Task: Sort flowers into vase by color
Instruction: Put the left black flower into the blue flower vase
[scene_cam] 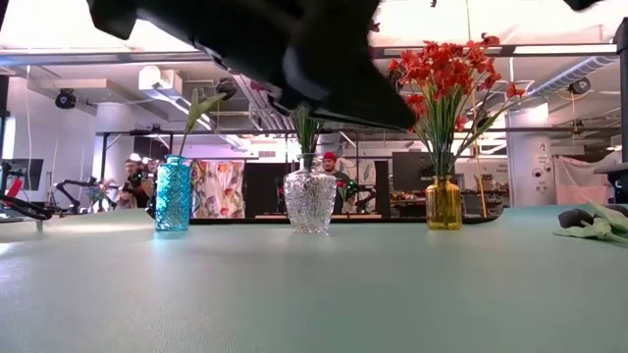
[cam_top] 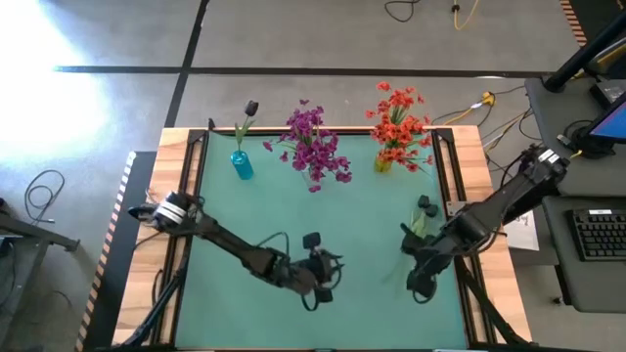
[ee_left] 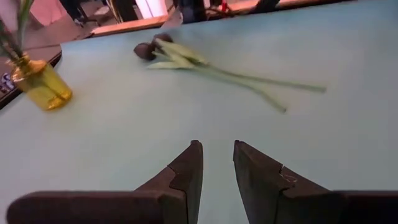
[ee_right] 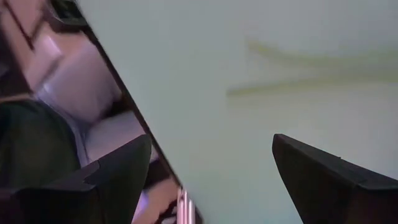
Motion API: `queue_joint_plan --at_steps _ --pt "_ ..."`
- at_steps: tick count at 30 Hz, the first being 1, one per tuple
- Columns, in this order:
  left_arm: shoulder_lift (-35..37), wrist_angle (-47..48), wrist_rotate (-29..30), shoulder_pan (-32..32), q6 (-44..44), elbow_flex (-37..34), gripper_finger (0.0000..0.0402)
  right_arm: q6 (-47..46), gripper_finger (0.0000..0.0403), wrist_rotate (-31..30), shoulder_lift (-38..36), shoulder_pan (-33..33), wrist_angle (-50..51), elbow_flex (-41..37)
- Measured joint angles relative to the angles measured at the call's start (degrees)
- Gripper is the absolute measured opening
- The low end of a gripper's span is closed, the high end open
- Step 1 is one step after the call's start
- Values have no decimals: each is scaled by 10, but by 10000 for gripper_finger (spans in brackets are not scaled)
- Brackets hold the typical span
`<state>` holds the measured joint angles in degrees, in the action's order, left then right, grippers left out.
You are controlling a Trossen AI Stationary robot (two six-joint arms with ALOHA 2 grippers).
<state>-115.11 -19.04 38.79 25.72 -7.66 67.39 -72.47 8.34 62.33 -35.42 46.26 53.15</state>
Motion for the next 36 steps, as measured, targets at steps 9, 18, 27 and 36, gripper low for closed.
queue_joint_plan --at_steps 9,18,27,36 --pt "-173 -72 36 1 35 183 78 107 325 -172 -102 1 3 0" --pt "-275 -58 68 -7 74 341 78 166 325 -189 -106 0 1 0" --pt "-289 -31 31 -15 -8 352 92 205 325 -189 -93 0 -1 0" --pt "-303 -24 -21 -22 -48 351 193 226 325 -190 -89 0 -3 0"
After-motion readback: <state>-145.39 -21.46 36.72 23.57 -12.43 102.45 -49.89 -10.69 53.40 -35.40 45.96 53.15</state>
